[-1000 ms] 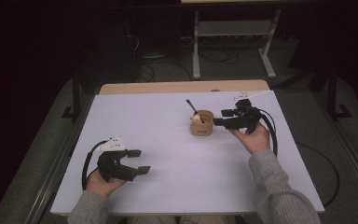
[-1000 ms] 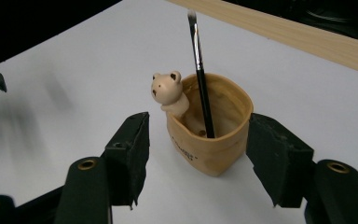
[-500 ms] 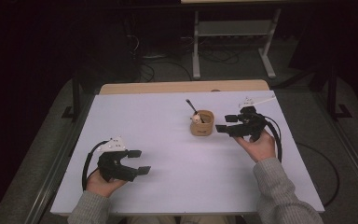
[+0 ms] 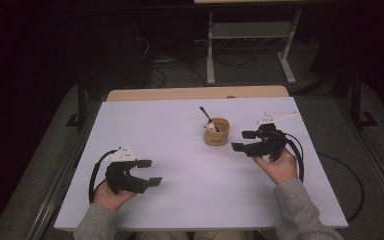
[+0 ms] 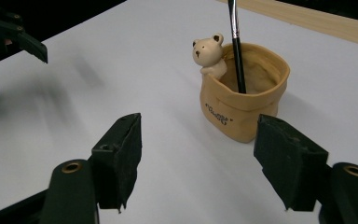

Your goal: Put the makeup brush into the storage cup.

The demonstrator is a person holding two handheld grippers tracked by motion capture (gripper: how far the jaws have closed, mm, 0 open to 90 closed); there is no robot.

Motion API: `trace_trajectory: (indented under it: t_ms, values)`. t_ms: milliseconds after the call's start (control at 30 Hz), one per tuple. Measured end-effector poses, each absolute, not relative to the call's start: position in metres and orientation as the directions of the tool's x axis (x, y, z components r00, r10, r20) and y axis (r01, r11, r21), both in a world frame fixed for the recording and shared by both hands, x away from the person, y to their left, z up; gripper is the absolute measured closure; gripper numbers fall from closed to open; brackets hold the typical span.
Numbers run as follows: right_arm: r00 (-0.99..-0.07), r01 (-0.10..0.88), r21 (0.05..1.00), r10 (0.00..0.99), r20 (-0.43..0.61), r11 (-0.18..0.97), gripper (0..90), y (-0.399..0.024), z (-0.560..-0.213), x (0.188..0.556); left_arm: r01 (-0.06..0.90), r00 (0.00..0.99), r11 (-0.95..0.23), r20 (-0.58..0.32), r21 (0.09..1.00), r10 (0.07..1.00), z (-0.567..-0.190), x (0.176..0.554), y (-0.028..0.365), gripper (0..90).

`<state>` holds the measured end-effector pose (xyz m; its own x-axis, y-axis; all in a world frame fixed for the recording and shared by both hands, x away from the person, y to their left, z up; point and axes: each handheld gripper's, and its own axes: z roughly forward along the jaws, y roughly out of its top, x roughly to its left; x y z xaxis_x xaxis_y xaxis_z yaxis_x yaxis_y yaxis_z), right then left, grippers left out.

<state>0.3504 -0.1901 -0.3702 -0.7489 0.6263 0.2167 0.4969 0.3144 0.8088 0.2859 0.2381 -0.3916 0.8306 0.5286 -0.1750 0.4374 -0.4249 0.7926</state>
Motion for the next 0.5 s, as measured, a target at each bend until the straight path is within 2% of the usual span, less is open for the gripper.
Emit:
trace_trajectory:
  t_ms: [500]
  values:
    - [-0.741, 0.502, 0.803, 0.639, 0.208, 0.32, 28.9, -0.197, -0.383, 0.328, 0.426, 0.83, -0.423, -0.16, 0.8, 0.534, -0.389, 0.284, 0.236, 22.1]
